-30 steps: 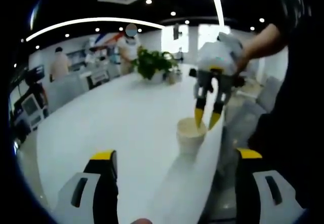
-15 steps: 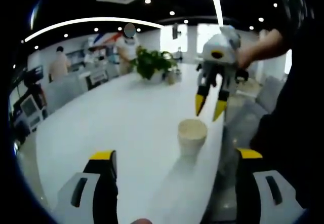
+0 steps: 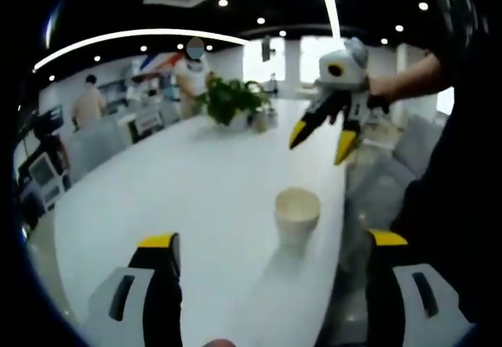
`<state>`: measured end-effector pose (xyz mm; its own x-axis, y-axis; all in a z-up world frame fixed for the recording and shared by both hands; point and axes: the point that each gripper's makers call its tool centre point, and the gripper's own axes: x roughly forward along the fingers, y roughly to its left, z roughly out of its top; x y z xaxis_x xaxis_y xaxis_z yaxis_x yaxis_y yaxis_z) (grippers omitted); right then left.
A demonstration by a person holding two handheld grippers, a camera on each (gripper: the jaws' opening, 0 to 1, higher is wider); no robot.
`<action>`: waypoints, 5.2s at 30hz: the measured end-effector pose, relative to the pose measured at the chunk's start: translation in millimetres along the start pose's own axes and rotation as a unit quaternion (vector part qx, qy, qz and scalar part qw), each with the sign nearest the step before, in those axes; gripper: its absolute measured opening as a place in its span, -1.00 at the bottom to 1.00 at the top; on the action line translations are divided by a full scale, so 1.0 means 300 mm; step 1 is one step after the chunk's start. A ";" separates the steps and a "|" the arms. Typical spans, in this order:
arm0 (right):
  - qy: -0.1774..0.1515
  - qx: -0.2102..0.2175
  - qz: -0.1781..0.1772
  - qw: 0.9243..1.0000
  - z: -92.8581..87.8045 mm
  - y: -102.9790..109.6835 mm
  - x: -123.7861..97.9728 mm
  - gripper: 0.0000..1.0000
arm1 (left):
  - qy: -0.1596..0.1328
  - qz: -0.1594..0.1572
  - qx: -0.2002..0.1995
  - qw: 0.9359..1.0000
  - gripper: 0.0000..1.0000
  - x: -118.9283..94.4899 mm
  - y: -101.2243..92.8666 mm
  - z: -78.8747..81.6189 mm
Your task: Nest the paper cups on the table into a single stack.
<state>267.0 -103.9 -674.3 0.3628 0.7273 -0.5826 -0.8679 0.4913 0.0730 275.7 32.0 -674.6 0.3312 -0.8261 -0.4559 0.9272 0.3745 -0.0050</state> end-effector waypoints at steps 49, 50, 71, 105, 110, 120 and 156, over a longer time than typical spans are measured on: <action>0.031 -0.113 0.067 0.991 -0.236 -0.026 0.163 0.24 | 0.052 -0.050 0.036 0.997 0.66 0.358 -0.089 -0.244; 0.034 -0.116 0.071 0.990 -0.241 -0.028 0.174 0.24 | 0.050 -0.053 0.049 0.996 0.63 0.365 -0.084 -0.243; 0.061 -0.143 0.133 0.979 -0.274 -0.005 0.286 -0.11 | 0.052 -0.089 0.070 0.992 0.16 0.428 -0.093 -0.214; 0.027 -0.143 0.122 0.982 -0.157 -0.056 0.268 -0.29 | 0.059 -0.123 0.110 0.985 -0.27 0.412 -0.037 -0.095; 0.013 -0.150 0.105 0.983 -0.102 -0.105 0.259 -0.29 | 0.063 -0.123 0.139 0.980 -0.27 0.412 0.014 -0.035; -0.009 -0.158 0.084 0.984 -0.029 -0.236 0.250 -0.32 | 0.065 -0.117 0.155 0.979 -0.27 0.456 0.122 0.055; -0.022 -0.160 0.071 0.984 0.015 -0.690 0.408 -0.35 | 0.092 -0.114 0.151 0.978 -0.27 0.719 0.528 0.088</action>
<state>492.7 -114.4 -757.0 0.2383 0.8017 -0.5482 -0.9708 0.2119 -0.1122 498.6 -97.8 -750.2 0.0989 -0.7737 -0.6258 0.9918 0.0259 0.1248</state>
